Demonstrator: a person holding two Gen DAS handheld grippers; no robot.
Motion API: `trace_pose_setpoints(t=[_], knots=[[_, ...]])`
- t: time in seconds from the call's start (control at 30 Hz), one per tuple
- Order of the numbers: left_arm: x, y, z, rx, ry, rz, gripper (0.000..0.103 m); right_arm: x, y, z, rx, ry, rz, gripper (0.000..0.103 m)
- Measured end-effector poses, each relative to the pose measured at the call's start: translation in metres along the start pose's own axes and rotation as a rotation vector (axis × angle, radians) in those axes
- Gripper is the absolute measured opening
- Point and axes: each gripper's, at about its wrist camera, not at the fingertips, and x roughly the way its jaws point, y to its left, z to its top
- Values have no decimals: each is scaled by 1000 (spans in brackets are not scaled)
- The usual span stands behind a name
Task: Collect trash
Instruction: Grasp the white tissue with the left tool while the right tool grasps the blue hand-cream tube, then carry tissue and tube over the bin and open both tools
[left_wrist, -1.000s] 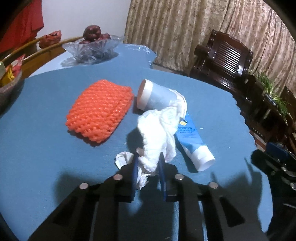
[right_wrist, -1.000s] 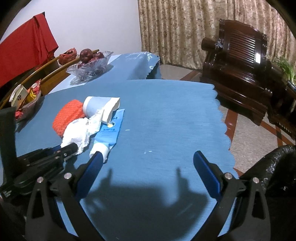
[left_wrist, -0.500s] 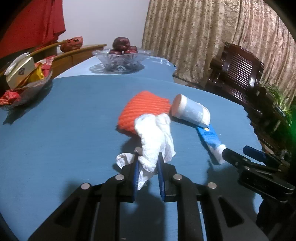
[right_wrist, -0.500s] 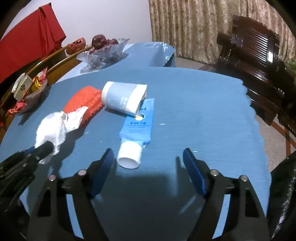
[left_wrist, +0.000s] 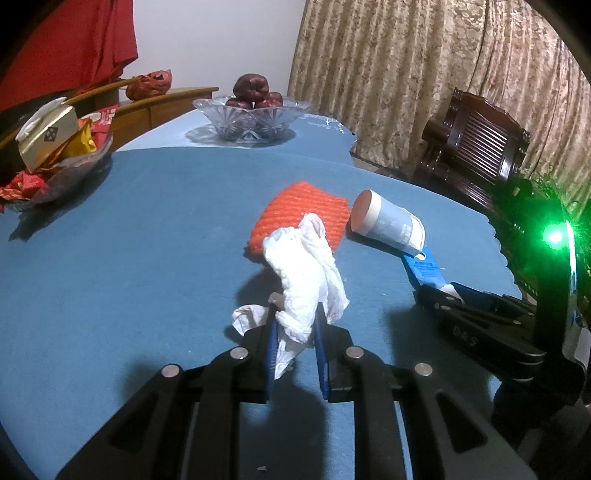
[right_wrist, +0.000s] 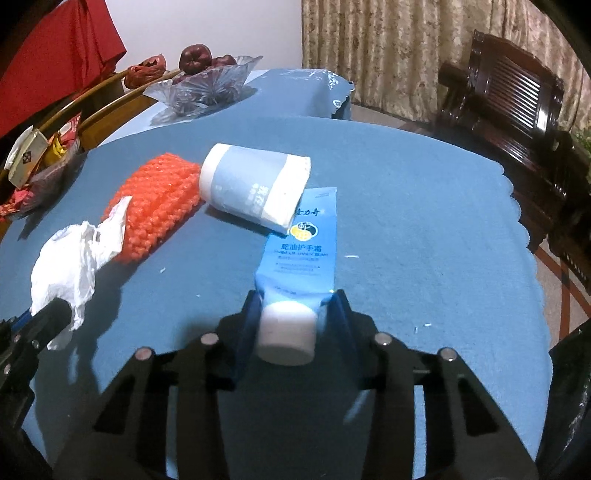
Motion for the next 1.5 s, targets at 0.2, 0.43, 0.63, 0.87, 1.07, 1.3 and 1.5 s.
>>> trace_pose_setpoints(t=[0.2,0.43,0.63,0.87,1.07,1.3,1.5], knots=[[-3,-2,0,1,0,-5,18,-7,1,-4,-6,0,23,35],[-12,-11,-2,9,0,-18,18,-29,-11,-23,26,13,49,30],[-25,-24,-9,11,4,-36,18,-57,-23,-41,53,0,56,29],[-48,-50,-13,55,-19,-50,18,-99,-38,-49,63,-48,58,29],[-67,-72,-11,80,-41,-68,18,-134,-47,-50,72,-93,55,29],[-90,-98,-11,100,-62,-96,18,-176,-66,-56,78,-141,44,29],[-111,-131,-14,142,-82,-131,18,-207,-87,-69,99,-158,19,29]])
